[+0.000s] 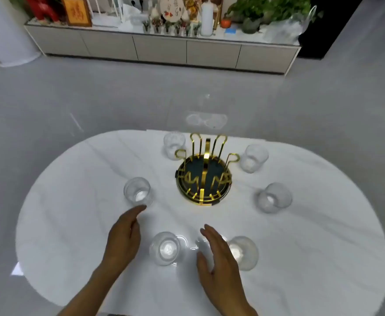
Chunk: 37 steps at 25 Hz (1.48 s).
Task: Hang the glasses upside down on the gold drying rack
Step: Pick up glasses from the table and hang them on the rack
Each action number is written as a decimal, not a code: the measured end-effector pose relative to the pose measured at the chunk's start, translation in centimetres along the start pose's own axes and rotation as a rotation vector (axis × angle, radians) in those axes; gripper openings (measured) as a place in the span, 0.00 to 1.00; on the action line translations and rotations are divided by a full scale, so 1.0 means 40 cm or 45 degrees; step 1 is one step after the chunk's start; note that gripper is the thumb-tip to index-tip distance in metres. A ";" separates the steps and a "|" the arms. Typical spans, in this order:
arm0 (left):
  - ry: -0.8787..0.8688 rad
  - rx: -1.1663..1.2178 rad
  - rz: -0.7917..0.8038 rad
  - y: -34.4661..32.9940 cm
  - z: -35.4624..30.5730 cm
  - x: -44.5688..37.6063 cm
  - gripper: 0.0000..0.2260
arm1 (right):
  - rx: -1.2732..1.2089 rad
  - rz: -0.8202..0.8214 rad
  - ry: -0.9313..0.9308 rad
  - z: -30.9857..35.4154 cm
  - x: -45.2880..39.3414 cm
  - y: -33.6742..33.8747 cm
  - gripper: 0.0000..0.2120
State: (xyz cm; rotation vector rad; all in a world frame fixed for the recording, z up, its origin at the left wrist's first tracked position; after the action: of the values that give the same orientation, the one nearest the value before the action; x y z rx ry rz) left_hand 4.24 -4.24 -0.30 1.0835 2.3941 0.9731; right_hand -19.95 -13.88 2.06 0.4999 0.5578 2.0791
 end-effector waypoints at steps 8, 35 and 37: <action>-0.559 -0.195 0.252 -0.248 0.207 0.003 0.21 | 0.341 -0.078 0.213 -0.243 -0.033 -0.313 0.29; -0.389 0.582 0.115 -0.070 -0.201 0.044 0.13 | -1.149 -0.215 0.305 -0.037 -0.005 -0.022 0.27; -0.464 0.544 0.004 -0.048 -0.275 -0.038 0.12 | -1.268 -0.352 0.284 -0.022 -0.047 0.098 0.25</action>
State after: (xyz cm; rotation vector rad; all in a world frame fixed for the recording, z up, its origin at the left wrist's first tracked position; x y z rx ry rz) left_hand -1.79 -11.24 6.18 1.2763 2.3361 0.2287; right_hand -22.06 -17.58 3.28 -0.3707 -0.3052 1.8657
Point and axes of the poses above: each hand's wrist, its own x-axis away from the middle knuckle, its own y-axis out of the back of the hand, z = x × y, the point moved 6 cm from there along -x, towards the middle knuckle, and after that the axes turned 6 degrees about -y, right-handed, at the moved point
